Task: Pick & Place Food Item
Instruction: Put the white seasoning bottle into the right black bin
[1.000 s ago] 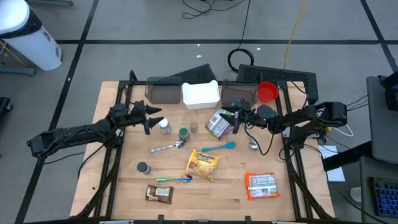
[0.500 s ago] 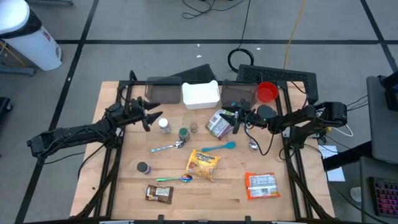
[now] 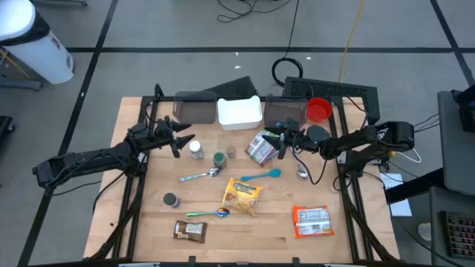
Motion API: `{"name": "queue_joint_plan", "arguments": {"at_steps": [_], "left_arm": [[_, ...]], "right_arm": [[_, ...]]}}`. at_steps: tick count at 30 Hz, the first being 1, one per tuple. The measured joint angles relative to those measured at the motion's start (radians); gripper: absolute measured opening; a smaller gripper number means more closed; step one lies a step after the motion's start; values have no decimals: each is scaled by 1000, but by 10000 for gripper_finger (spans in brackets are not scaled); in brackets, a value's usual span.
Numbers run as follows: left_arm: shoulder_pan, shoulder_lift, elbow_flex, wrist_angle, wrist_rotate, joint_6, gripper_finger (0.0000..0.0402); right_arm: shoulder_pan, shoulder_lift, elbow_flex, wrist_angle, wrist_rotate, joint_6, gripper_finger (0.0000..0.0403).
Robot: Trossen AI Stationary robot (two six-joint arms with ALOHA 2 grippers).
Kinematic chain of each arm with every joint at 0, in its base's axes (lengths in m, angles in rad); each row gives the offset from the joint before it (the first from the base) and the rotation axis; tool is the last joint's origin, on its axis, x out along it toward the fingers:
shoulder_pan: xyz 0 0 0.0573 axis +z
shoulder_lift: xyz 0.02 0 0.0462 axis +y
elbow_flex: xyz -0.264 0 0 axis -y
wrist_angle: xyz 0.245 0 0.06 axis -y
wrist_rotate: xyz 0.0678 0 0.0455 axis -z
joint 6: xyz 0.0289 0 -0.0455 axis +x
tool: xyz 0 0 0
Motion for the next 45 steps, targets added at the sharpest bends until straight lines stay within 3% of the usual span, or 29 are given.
{"name": "queue_joint_plan", "arguments": {"at_steps": [17, 27, 33, 45], "left_arm": [[0, 0, 0, -135, -43, 107, 376], [-2, 0, 0, -189, 75, 16, 367], [-49, 0, 0, -205, 79, 36, 369], [-136, 1, -5, -279, -124, 106, 365]], "right_arm": [[0, 0, 0, 0, 4, 15, 196], [0, 0, 0, 0, 49, 15, 196], [0, 0, 0, 0, 61, 15, 196], [0, 0, 0, -1, 61, 15, 196]]}}
